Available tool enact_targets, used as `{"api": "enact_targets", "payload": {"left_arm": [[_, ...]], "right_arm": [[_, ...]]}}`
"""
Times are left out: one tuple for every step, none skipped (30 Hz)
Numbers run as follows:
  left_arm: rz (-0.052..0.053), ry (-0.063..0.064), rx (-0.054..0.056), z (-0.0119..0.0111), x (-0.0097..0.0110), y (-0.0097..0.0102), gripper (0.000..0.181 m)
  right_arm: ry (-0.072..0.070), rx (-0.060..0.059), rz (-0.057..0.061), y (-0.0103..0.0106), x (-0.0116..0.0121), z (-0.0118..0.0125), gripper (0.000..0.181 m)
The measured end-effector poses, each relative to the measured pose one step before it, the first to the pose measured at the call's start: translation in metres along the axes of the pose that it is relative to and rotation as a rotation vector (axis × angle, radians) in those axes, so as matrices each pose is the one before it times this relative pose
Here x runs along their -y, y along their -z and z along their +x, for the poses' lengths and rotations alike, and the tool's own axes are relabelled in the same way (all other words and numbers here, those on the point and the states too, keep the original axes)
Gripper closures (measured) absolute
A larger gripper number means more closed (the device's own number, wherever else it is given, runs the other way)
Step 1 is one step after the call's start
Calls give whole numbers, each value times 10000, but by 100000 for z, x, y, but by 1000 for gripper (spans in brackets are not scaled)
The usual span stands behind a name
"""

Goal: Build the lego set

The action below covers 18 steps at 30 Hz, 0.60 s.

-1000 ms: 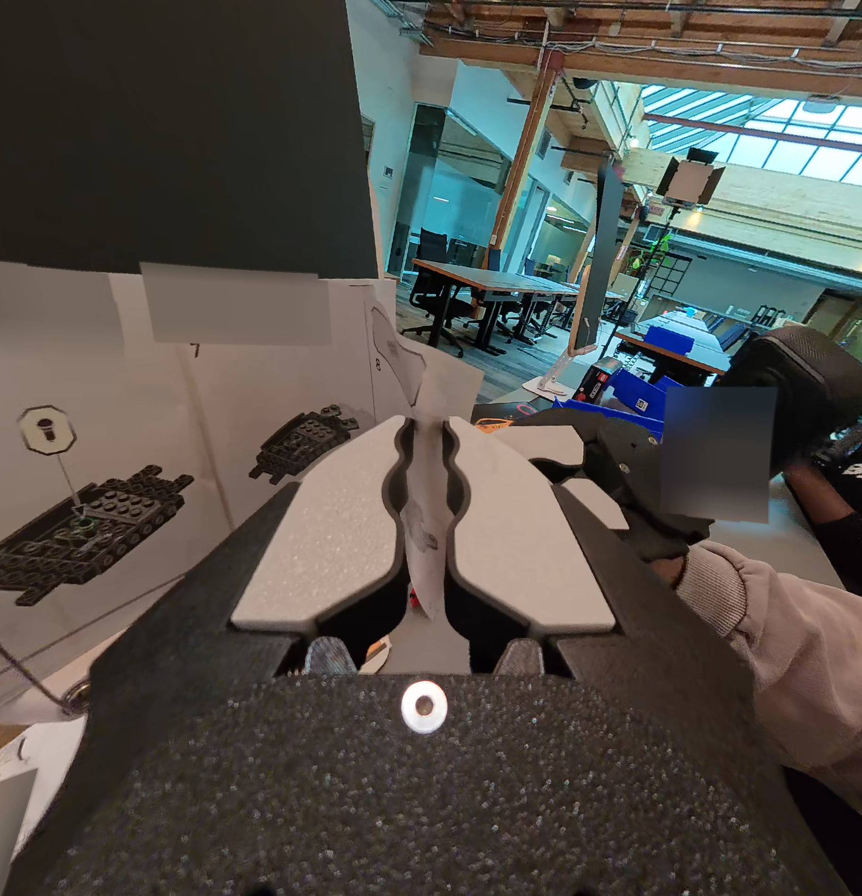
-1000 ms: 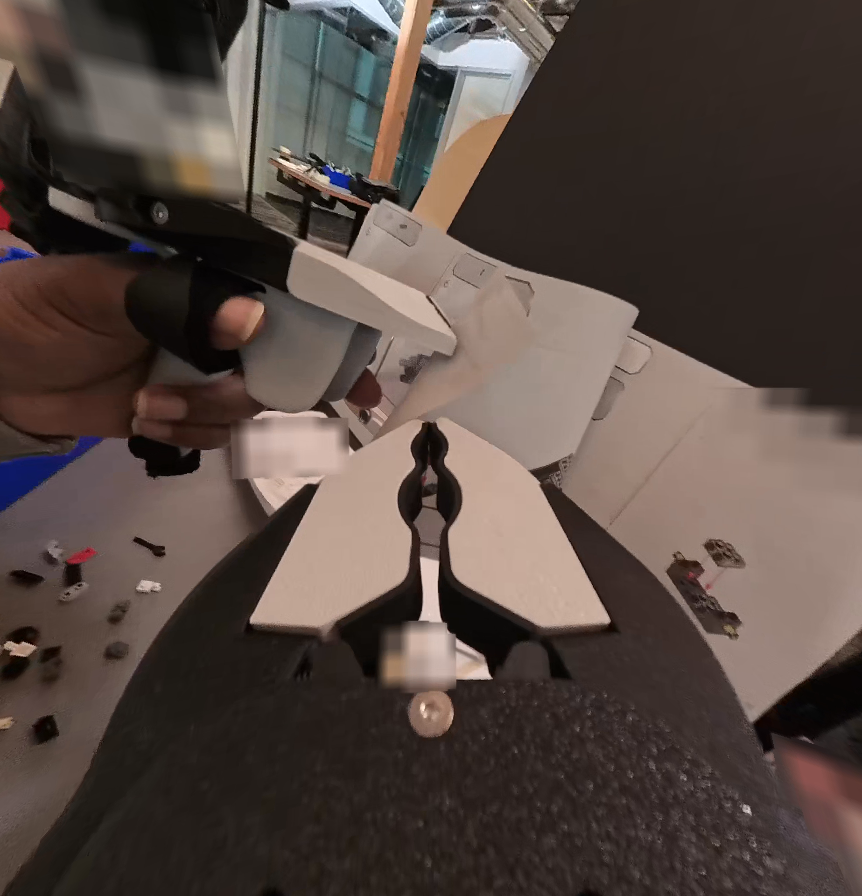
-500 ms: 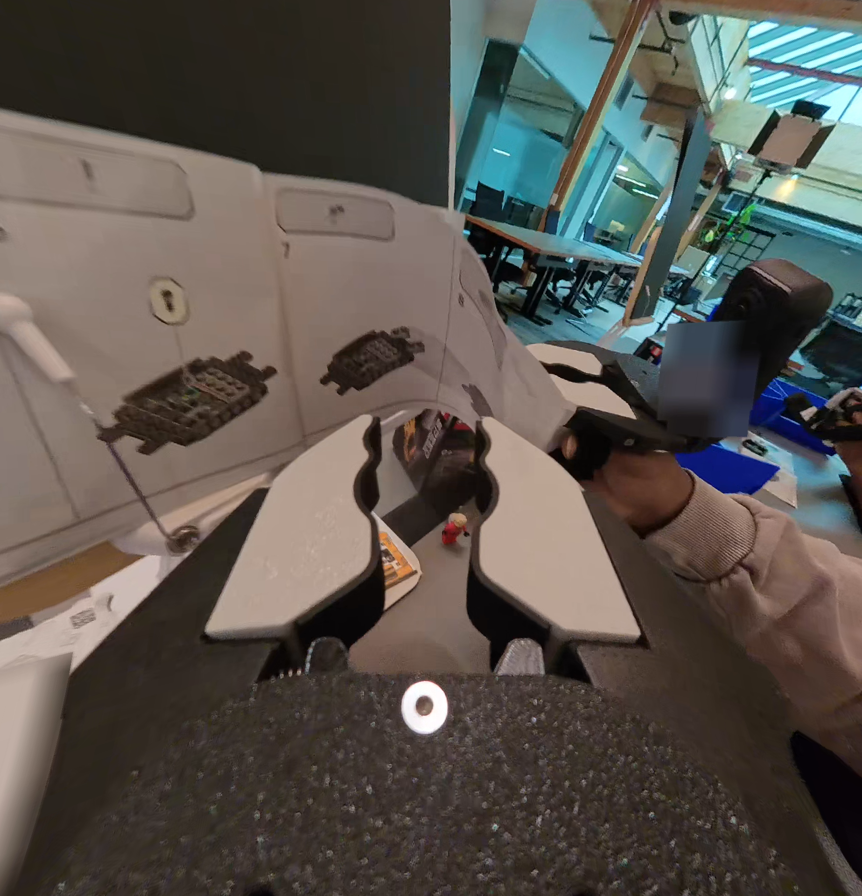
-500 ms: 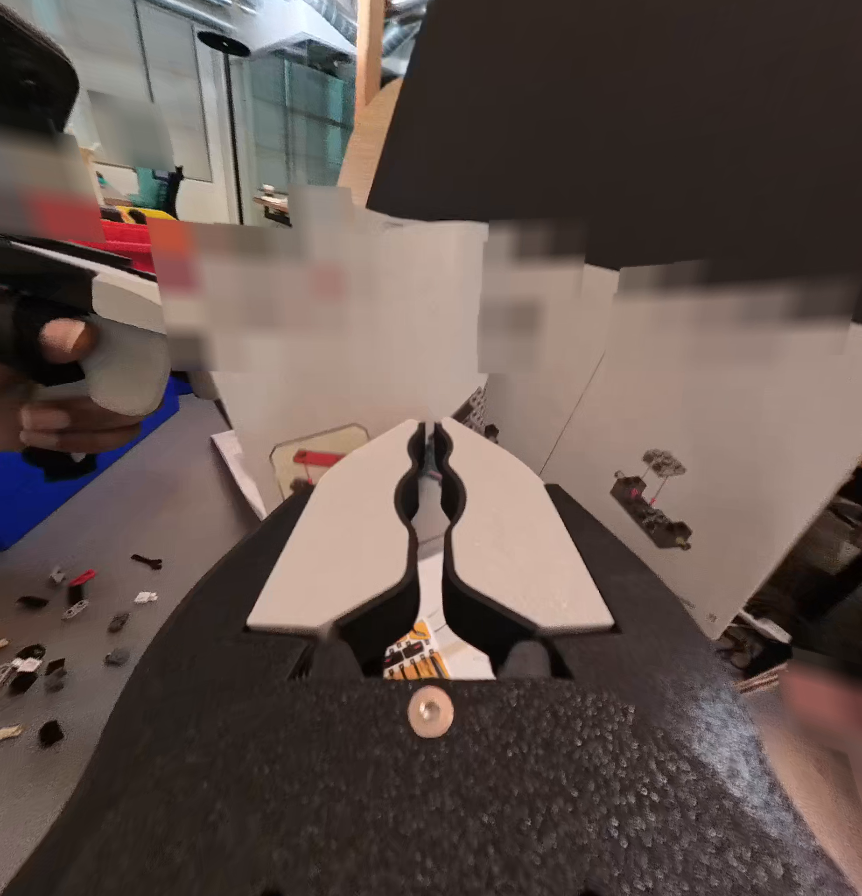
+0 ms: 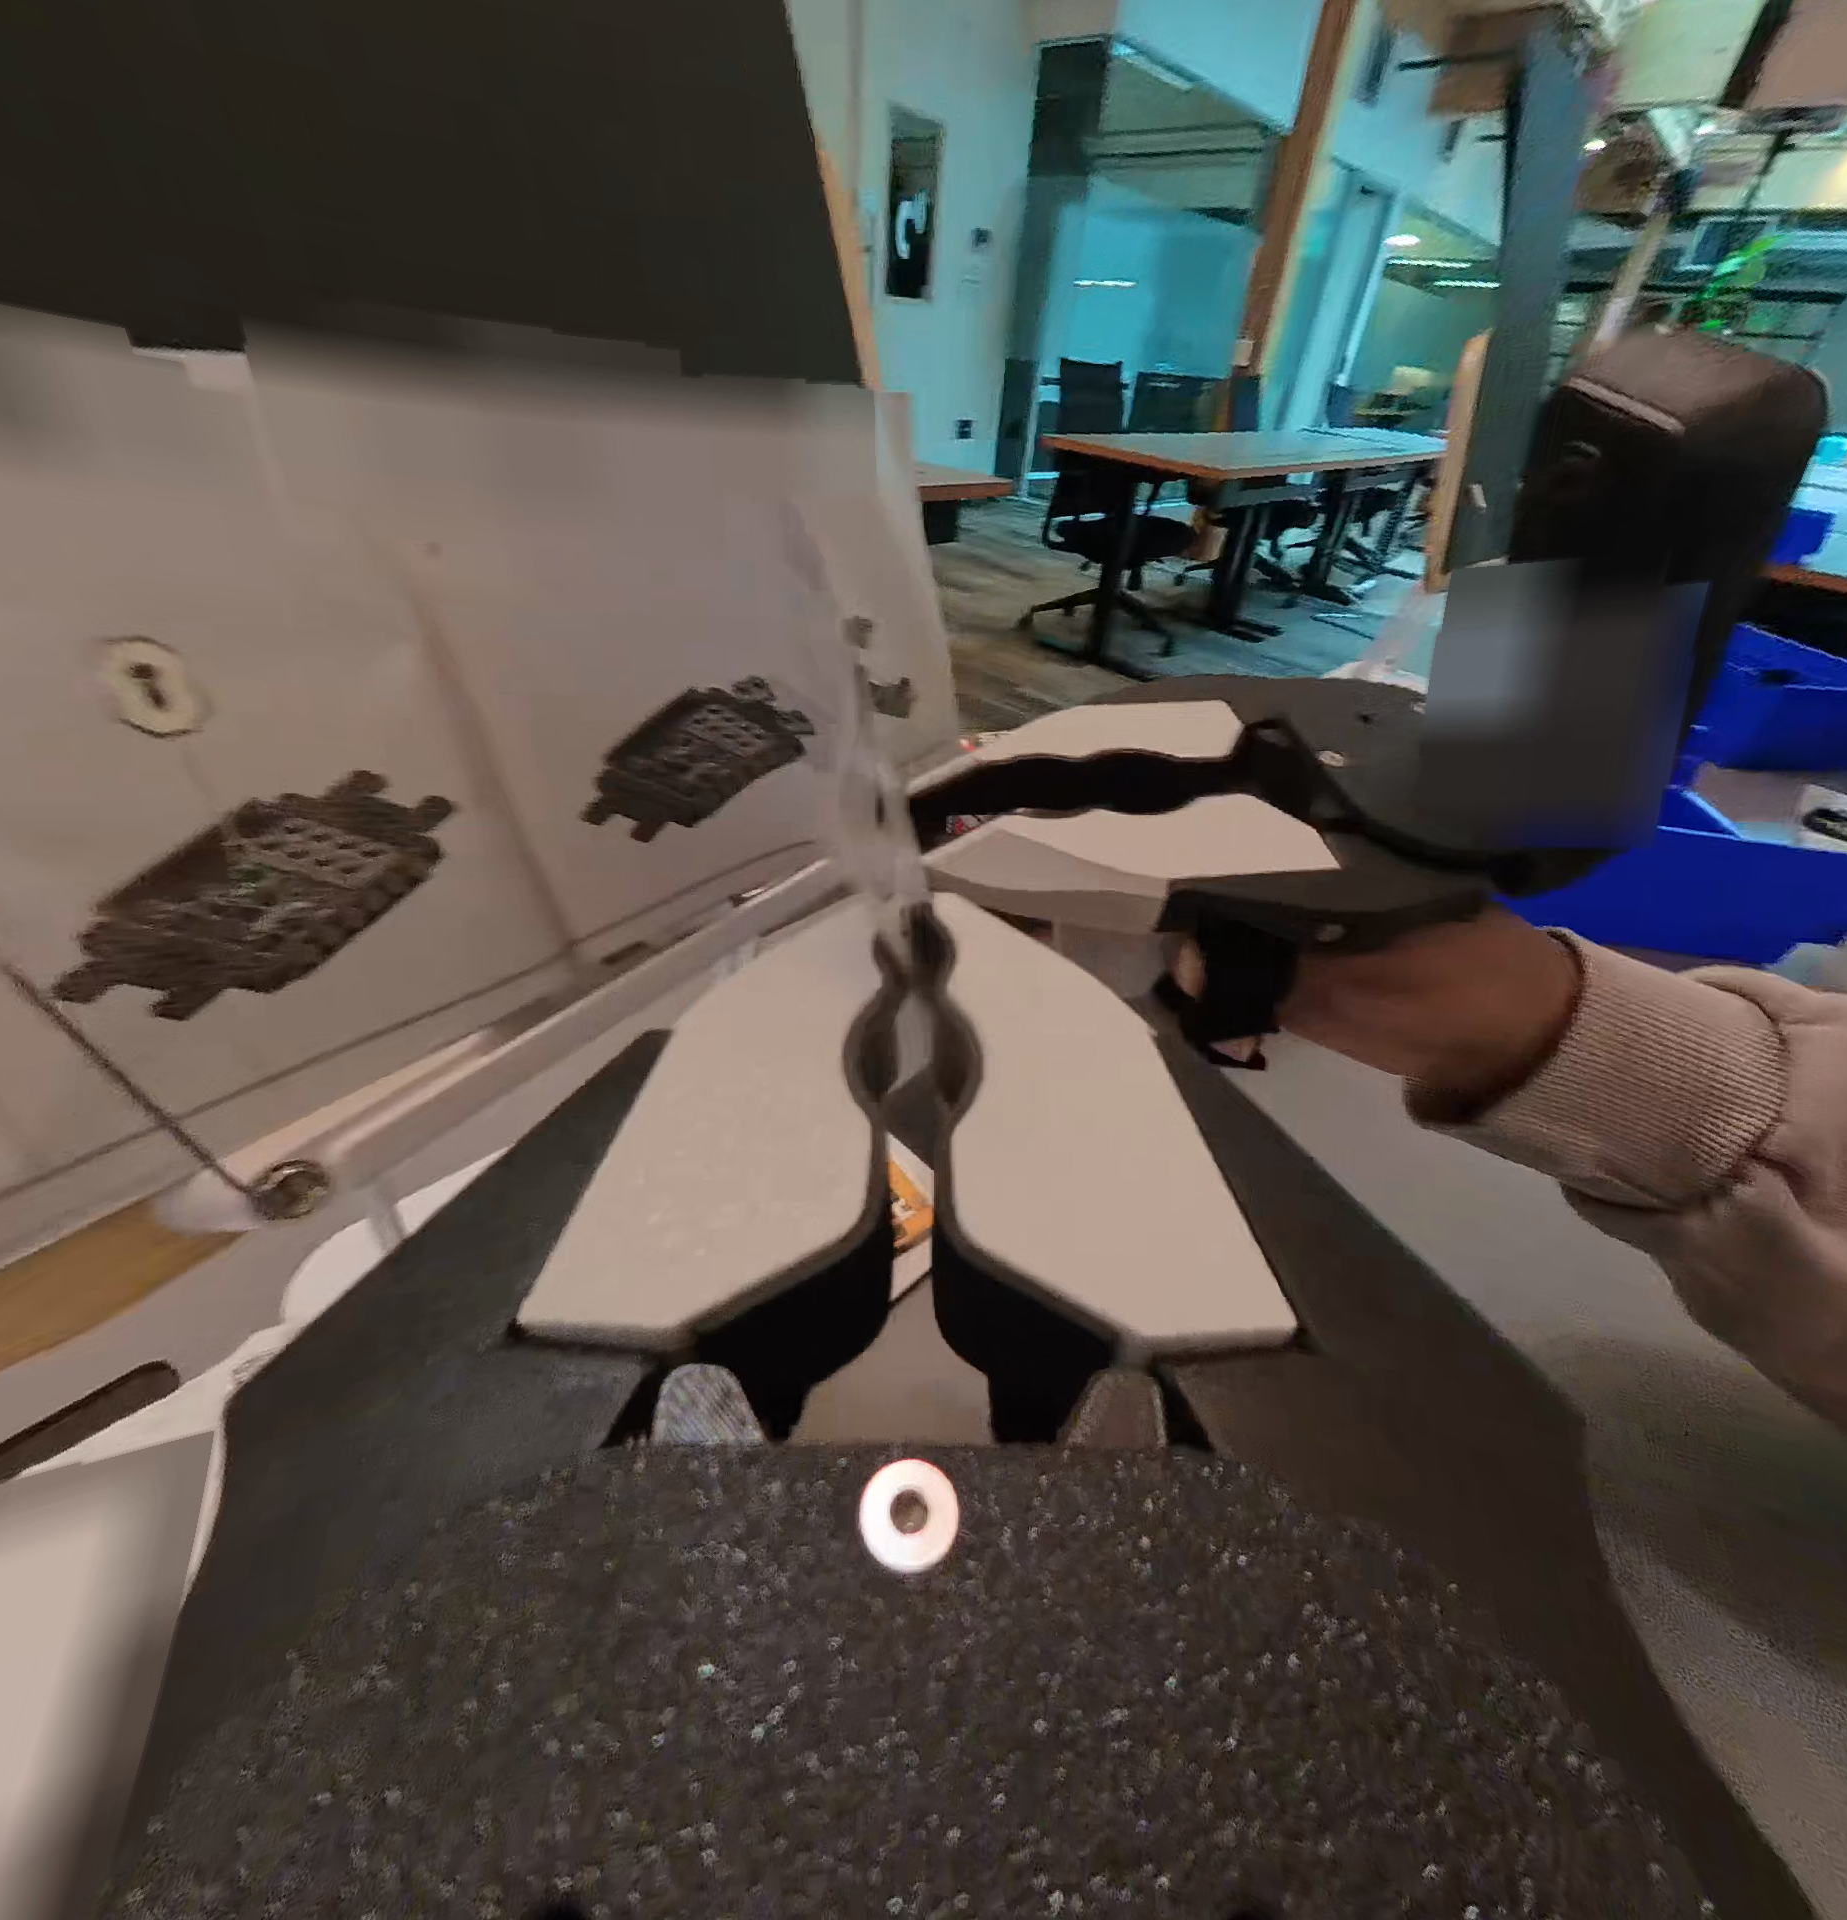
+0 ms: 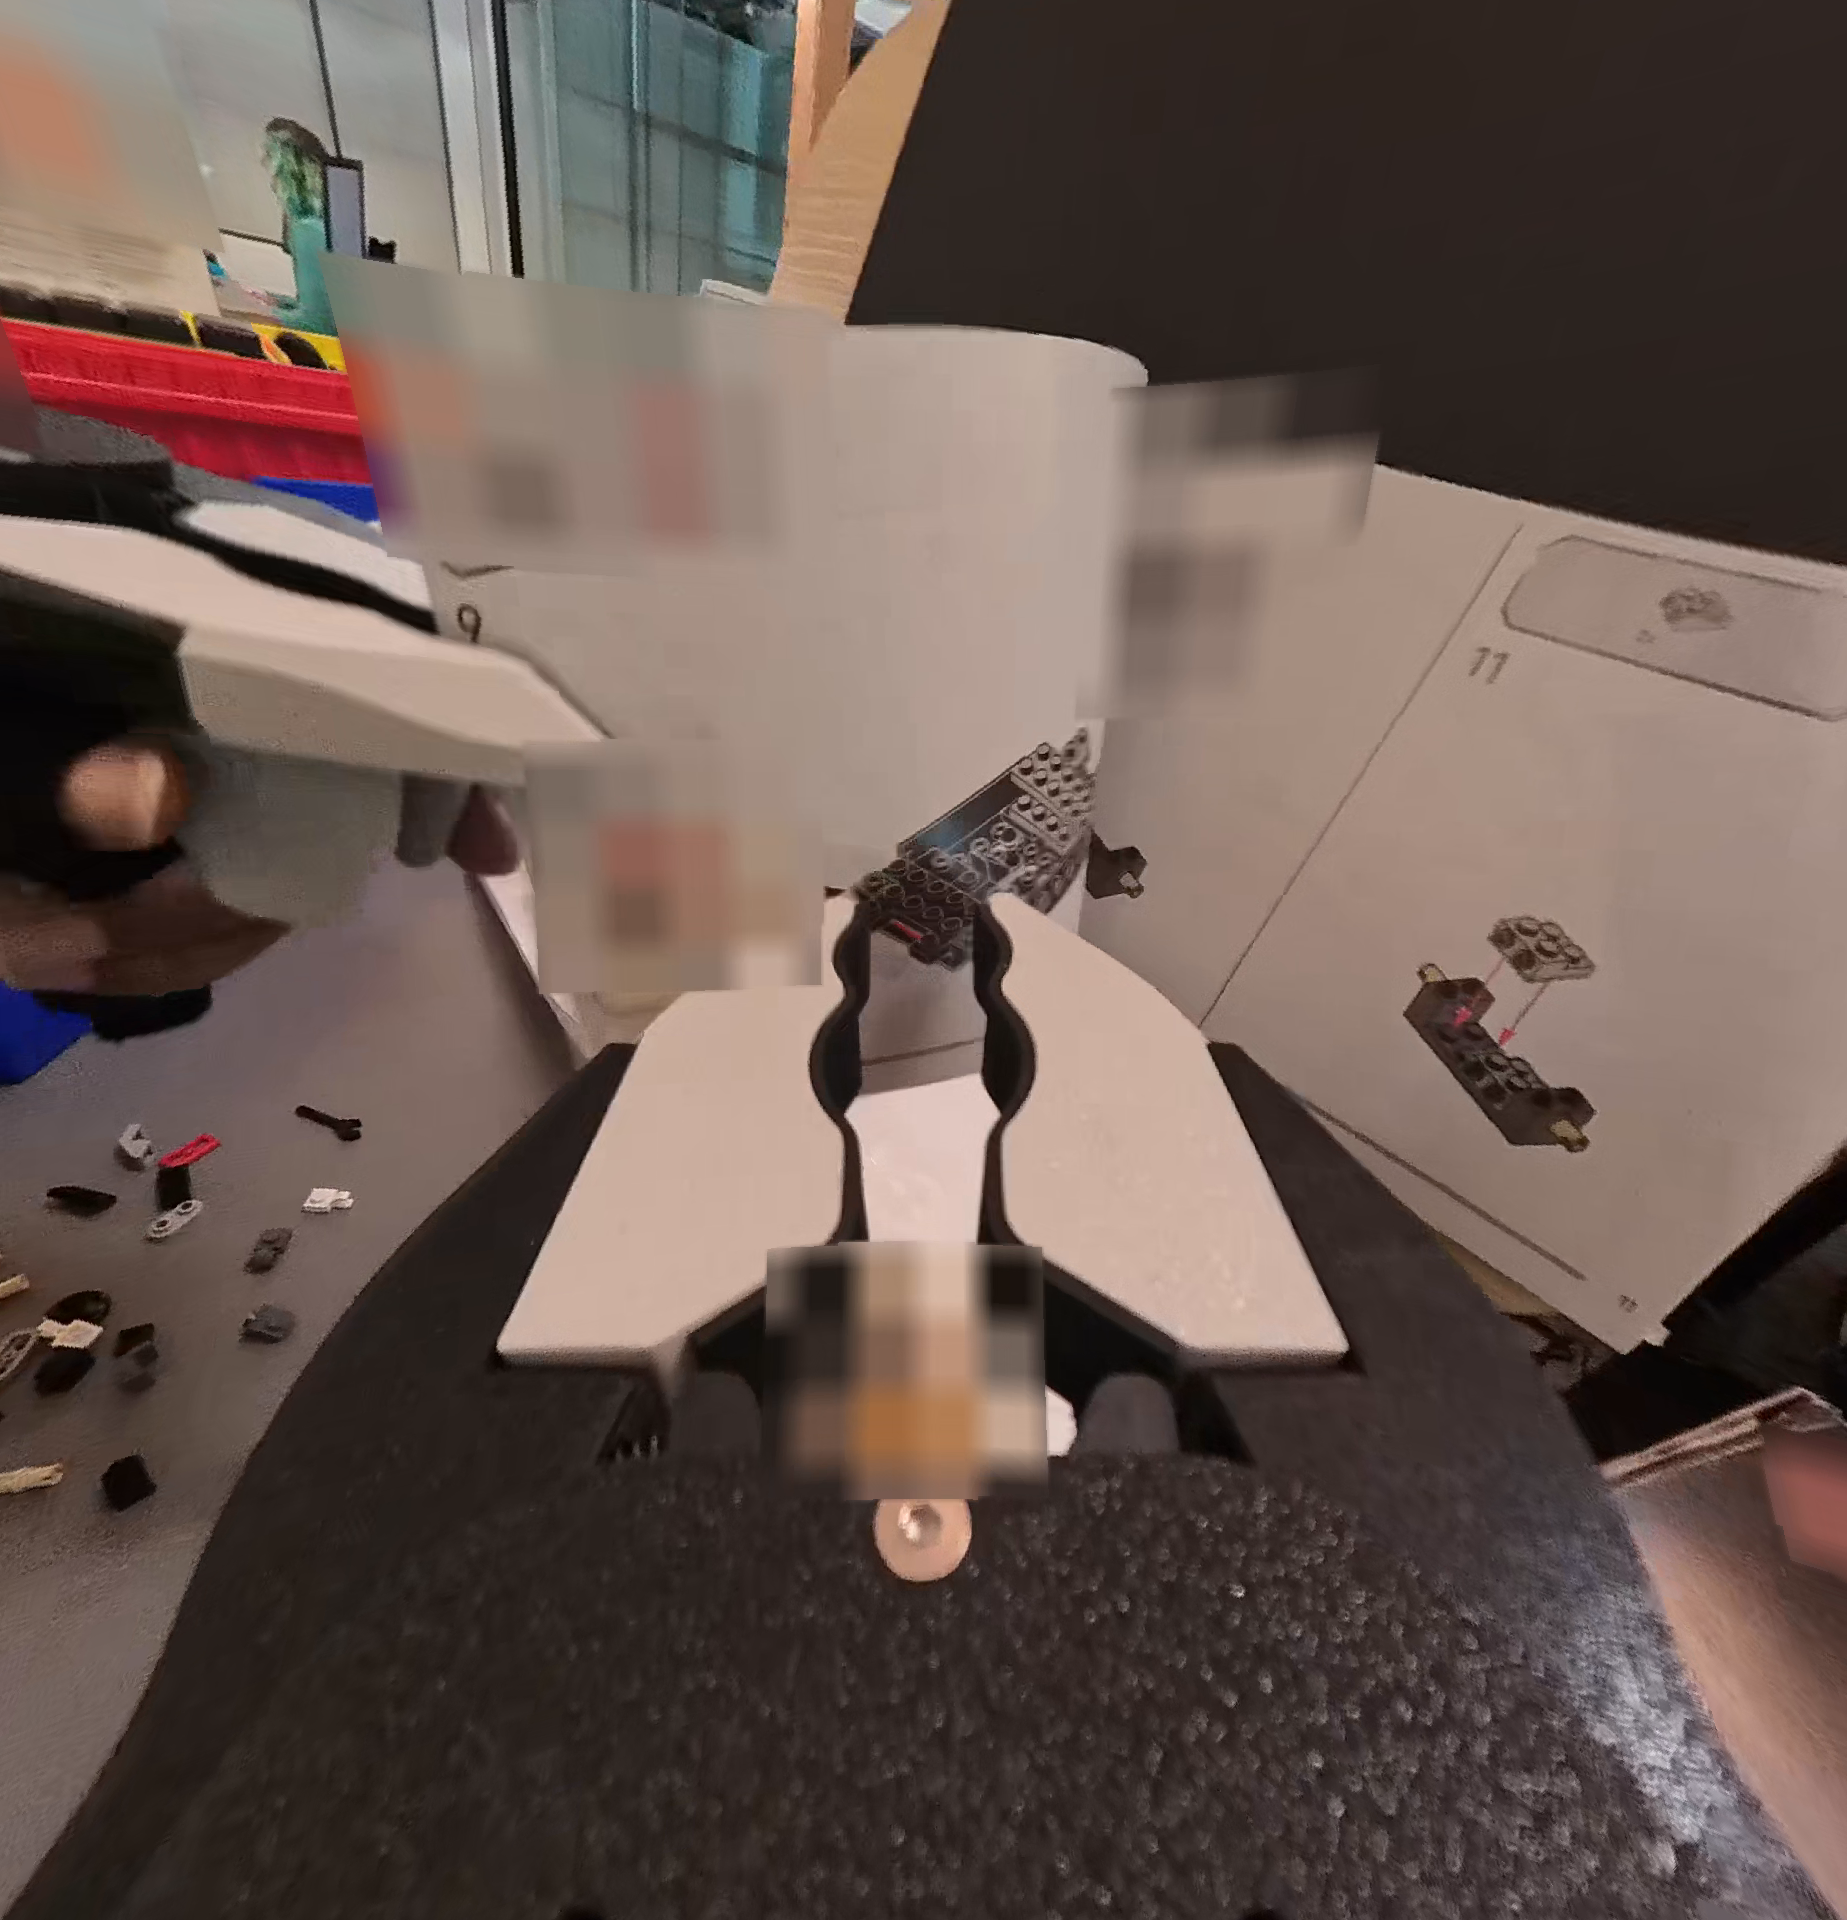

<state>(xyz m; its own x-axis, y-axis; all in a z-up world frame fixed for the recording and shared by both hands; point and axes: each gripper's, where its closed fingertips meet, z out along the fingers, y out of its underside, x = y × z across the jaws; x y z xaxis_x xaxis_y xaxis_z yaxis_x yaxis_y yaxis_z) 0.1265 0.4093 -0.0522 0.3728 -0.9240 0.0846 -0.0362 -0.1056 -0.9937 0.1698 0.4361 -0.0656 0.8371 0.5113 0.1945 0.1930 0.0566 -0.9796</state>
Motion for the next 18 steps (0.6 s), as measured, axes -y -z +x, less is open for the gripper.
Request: {"api": "enact_targets", "payload": {"left_arm": [[84,60,165,-350,438,185,181],[32,80,159,-370,417,221,181],[-66,83,117,-362,313,200,181],[-38,79,60,-290,339,201,181],[35,76,80,-312,409,227,181],[56,62,87,-283,411,242,181],[-8,75,29,-162,274,166,181],[-90,127,-115,80,107,79,181],[-90,172,-166,228,57,38,181],[35,179,-110,207,163,70,181],[78,158,-104,253,173,69,181],[-11,48,-60,264,5,29,181],[-52,-114,-8,227,-96,0,181],[-42,-205,5,221,-134,-7,181],[-13,-168,-48,278,-125,-3,179],[9,21,-144,374,-88,11,179],[32,218,-166,332,-10,-3,179],[86,318,-151,267,112,2,181]], "right_arm": [[121,-65,31,162,133,19,162],[244,-16,33,239,150,-119,161],[411,14,12,284,95,-268,158],[557,-73,-57,292,-33,-272,153],[704,-153,-132,278,-206,-289,148],[930,-330,-212,226,-314,-206,141],[1278,-662,-227,207,-243,5,132],[1505,-642,-72,190,26,-217,131],[1234,-382,46,101,314,-597,131],[815,-96,29,-57,457,-843,129],[403,156,24,-166,562,-959,126],[-94,345,149,-150,809,-878,127],[-687,274,237,-131,964,-353,127],[-1047,234,190,-146,983,-11,125],[-964,210,82,-165,908,64,117],[-585,-38,-81,-233,652,188,108],[-108,-291,-138,-241,411,286,103],[211,-427,-103,-201,286,232,100]]}}
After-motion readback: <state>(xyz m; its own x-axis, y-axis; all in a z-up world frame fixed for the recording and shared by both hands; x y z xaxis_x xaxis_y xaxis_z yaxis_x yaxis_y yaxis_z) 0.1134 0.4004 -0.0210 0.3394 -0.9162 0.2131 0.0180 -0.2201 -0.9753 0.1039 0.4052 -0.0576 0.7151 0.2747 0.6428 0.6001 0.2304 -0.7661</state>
